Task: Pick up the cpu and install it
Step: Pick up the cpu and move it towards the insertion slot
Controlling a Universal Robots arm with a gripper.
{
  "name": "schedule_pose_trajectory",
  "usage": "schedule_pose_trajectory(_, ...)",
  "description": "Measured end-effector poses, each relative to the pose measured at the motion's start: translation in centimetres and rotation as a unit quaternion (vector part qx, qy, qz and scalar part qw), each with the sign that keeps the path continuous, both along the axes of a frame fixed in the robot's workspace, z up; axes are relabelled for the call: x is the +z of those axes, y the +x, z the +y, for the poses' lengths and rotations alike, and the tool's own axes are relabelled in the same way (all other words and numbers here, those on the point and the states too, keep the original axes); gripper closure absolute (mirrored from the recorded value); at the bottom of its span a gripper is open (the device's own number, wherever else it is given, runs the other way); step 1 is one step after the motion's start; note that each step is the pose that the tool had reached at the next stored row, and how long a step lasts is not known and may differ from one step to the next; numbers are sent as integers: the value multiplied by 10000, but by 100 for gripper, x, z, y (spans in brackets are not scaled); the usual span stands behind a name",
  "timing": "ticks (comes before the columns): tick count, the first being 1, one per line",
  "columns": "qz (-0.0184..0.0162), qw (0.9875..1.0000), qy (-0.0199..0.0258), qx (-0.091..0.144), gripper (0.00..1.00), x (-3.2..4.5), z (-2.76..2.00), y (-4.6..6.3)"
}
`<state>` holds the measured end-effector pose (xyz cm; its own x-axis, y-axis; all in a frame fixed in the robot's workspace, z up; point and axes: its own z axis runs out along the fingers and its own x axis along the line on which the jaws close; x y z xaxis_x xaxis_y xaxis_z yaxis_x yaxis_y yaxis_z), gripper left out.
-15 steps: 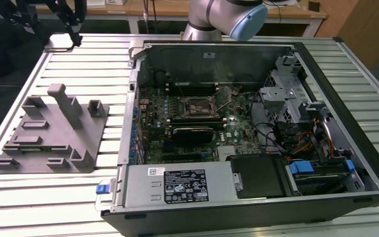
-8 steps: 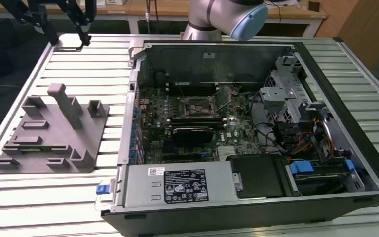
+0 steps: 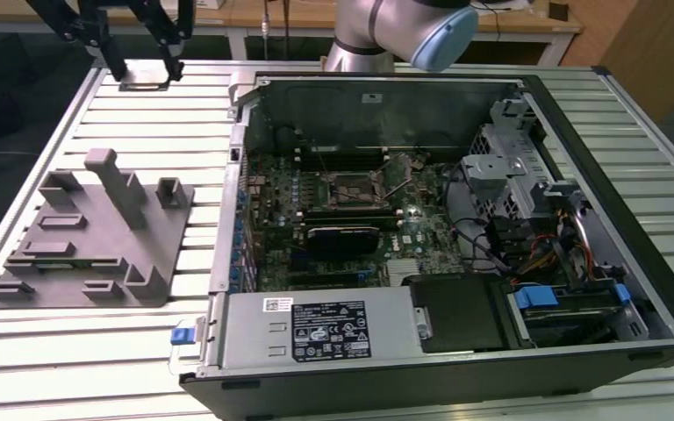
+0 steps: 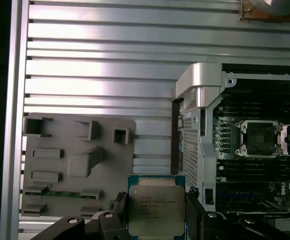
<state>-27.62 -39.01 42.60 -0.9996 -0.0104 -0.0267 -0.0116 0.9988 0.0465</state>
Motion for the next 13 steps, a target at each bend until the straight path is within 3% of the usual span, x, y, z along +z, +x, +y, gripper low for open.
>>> schedule_pose_trajectory(8, 0, 10000, 0, 0, 45, 0, 16, 199)
schedule_pose_trajectory(13, 0, 10000, 0, 0, 45, 0, 36, 413)
